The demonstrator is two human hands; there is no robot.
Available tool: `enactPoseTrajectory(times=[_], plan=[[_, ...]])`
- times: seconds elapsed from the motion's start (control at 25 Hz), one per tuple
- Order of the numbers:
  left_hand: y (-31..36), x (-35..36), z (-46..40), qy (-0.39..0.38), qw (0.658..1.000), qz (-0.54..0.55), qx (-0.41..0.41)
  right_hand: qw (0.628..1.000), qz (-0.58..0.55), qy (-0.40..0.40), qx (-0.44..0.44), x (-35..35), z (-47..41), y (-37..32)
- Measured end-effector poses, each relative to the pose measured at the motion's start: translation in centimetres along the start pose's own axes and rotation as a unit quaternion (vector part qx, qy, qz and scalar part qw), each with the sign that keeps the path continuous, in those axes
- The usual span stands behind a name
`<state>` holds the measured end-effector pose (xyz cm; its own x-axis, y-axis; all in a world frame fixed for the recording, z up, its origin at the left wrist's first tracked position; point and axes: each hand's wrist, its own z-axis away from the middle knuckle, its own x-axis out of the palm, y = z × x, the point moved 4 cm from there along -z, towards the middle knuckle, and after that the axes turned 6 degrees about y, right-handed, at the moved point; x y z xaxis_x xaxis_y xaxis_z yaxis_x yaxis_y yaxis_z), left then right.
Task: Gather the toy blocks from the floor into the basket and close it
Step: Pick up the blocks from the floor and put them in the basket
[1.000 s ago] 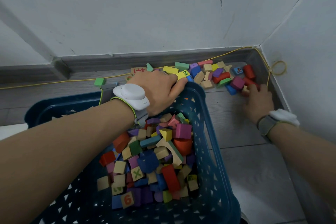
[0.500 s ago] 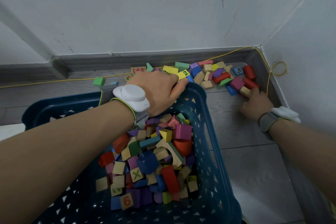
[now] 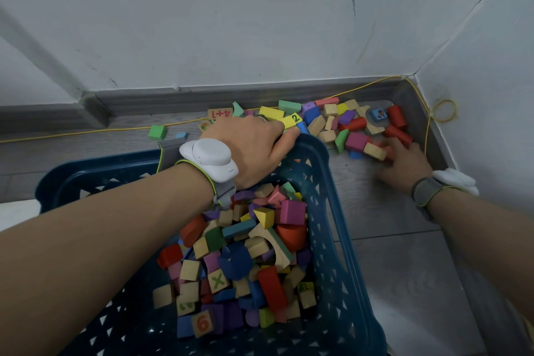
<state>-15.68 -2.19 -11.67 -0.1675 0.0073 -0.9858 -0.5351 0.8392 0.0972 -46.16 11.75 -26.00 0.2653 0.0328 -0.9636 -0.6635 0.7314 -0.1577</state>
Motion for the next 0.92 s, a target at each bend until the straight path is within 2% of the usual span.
enactPoseTrajectory(times=[0.16, 0.32, 0.44, 0.52, 0.64, 0.92], plan=[[0.0, 0.0, 0.0, 0.001, 1.0, 0.002, 0.001, 0.997, 0.074, -0.012, 0.033, 0.7, 0.3, 0.2], [0.0, 0.0, 0.0, 0.002, 1.0, 0.001, 0.003, 0.999, 0.009, -0.028, 0.021, 1.0, -0.3, -0.9], [0.0, 0.0, 0.0, 0.0, 1.0, 0.003, 0.004, 1.0, 0.017, 0.016, 0.002, 0.6, 0.2, -1.4], [-0.1, 0.0, 0.0, -0.001, 1.0, 0.003, 0.004, 0.997, 0.062, 0.029, 0.026, 0.3, 0.4, -1.0], [0.0, 0.1, -0.1, 0.001, 1.0, 0.005, 0.004, 0.994, 0.078, -0.013, 0.071, 1.0, 0.3, -0.2], [-0.1, 0.1, 0.0, 0.003, 1.0, 0.002, 0.003, 0.997, -0.076, -0.015, 0.027, 0.5, 0.7, -2.8]])
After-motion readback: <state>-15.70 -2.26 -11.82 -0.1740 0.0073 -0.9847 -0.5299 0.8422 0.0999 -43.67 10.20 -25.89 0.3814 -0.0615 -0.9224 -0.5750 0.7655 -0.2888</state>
